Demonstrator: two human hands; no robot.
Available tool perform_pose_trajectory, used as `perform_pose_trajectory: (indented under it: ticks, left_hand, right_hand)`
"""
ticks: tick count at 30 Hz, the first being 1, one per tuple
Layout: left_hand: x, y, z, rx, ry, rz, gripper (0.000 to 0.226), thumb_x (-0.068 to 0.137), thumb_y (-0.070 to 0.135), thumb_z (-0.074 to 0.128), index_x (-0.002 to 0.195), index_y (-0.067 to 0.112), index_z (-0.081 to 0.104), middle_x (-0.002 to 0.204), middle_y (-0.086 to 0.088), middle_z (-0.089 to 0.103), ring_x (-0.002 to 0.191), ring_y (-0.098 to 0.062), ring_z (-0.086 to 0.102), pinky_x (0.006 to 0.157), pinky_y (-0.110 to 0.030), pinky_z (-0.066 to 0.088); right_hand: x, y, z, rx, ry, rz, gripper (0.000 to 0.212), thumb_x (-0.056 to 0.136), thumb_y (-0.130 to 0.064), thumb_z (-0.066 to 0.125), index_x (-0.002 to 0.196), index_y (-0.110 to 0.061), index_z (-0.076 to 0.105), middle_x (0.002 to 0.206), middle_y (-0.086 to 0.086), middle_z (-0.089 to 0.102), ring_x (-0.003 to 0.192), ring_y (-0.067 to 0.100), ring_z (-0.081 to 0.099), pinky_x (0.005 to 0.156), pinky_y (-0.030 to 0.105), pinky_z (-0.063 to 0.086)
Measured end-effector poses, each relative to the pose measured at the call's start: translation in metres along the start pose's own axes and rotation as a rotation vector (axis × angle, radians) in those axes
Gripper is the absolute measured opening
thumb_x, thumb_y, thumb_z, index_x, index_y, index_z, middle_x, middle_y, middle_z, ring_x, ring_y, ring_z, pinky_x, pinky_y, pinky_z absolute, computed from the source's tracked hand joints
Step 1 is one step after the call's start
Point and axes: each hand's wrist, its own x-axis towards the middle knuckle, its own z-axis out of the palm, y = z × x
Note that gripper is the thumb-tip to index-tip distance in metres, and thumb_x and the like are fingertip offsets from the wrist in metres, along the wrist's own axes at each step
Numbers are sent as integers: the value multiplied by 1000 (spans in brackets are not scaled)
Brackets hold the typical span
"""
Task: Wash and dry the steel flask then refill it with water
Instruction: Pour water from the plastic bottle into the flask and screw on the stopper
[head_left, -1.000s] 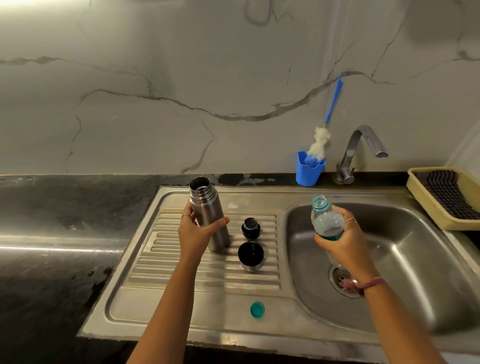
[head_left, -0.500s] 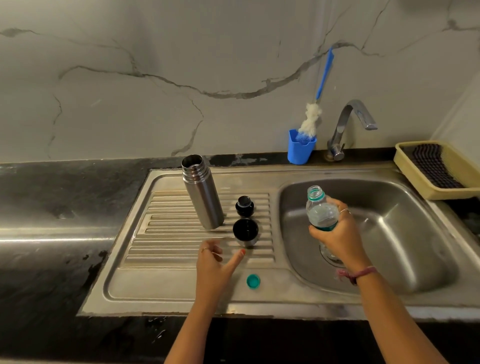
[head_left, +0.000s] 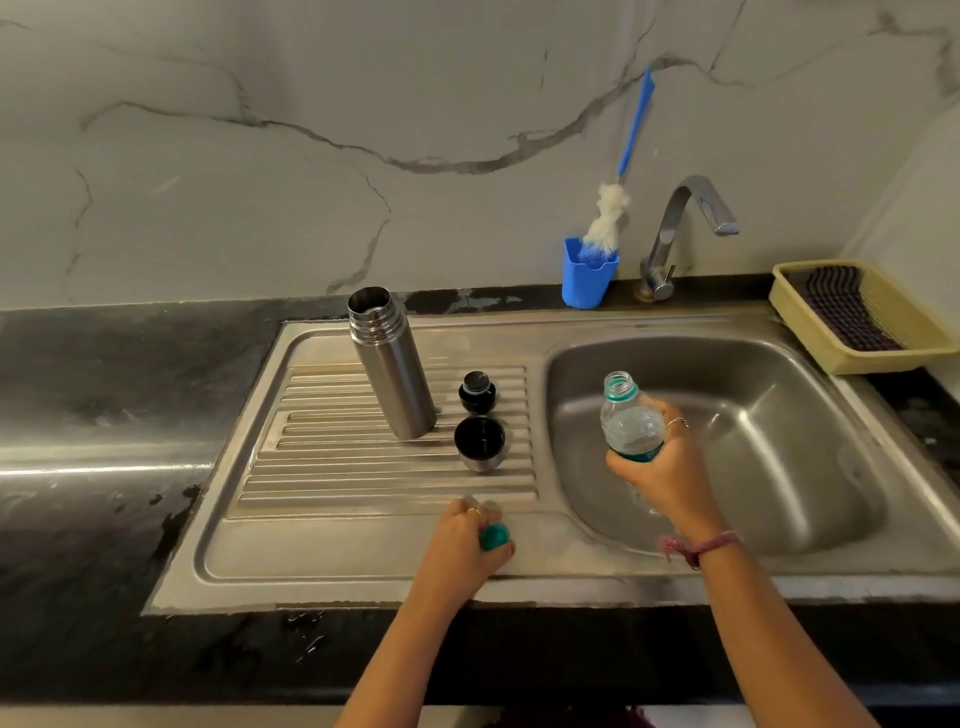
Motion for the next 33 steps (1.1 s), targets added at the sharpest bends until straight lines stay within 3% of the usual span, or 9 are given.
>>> perform_pose_trajectory:
  ticks: [3, 5, 7, 11, 15, 19, 24, 28, 33]
  left_hand:
    - [2, 11, -4, -22, 49, 25, 40, 87, 33, 74, 124, 20, 67, 108, 5, 48, 86, -3, 53, 78, -2, 39]
    - [5, 26, -10, -134, 114, 75, 30, 84, 27, 78, 112, 31, 70, 97, 3, 54, 78, -4, 52, 72, -8, 42]
    - [11, 45, -17, -399, 167, 92, 28, 81, 19, 81, 101, 36, 70, 88, 2, 59, 76, -7, 56, 75, -22, 49]
    - [18, 96, -36, -1064, 192, 45, 25, 83, 3, 77, 105, 9, 67, 88, -1, 70, 84, -12, 65, 82, -28, 55]
    - [31, 131, -44, -1383, 199, 25, 22, 84, 3, 76, 102, 6, 63, 96, -9, 72, 98, -25, 68, 96, -40, 54]
    - [37, 147, -43, -1334, 201, 51, 23, 84, 4, 76, 103, 6, 63, 91, -4, 75, 92, -18, 71, 86, -31, 57]
    - [37, 151, -39, -1206, 204, 96, 23, 84, 5, 76, 103, 6, 64, 85, 3, 76, 85, -11, 73, 72, -18, 55]
    - [39, 153, -38, -1145, 168, 171, 23, 84, -3, 73, 104, 7, 66, 90, -1, 76, 88, -12, 72, 76, -19, 55]
    - [45, 153, -33, -986, 223, 212, 26, 88, -1, 69, 100, 22, 71, 89, -8, 67, 86, -18, 61, 82, -23, 56]
  right_hand:
    - [-2, 0, -1, -9, -6, -8, 70, 65, -5, 83, 126, -16, 49, 111, -1, 57, 98, 14, 56, 76, 11, 43]
    - [-3, -2, -2, -8, -10, -2, 70, 66, -6, 84, 125, -16, 49, 111, -1, 56, 97, 13, 56, 76, 11, 43]
    - [-4, -6, -2, 7, -13, 7, 68, 66, -5, 84, 124, -16, 49, 108, -3, 56, 96, 12, 56, 72, 5, 41]
    - [-5, -9, -3, 74, -90, 31, 67, 67, -5, 83, 122, -18, 47, 110, -2, 57, 95, 9, 57, 70, 6, 45]
    - [-6, -11, -3, 103, -173, 21, 70, 66, -5, 84, 125, -12, 47, 112, 1, 59, 97, 10, 60, 73, 6, 47]
    - [-7, -20, -5, 103, -219, -34, 66, 62, -13, 85, 119, -13, 52, 105, -3, 64, 91, 5, 62, 73, 11, 49]
    - [-8, -27, -11, 65, -229, -55, 59, 65, -4, 83, 112, -21, 51, 97, -14, 61, 87, -7, 59, 69, 5, 45]
    - [-7, -28, -15, 34, -231, -79, 57, 66, -3, 83, 112, -18, 52, 95, -13, 61, 85, -13, 57, 66, 3, 43]
    - [-5, -30, -17, 7, -258, -108, 53, 66, -5, 82, 110, -19, 54, 93, -11, 63, 87, -4, 59, 67, 6, 45]
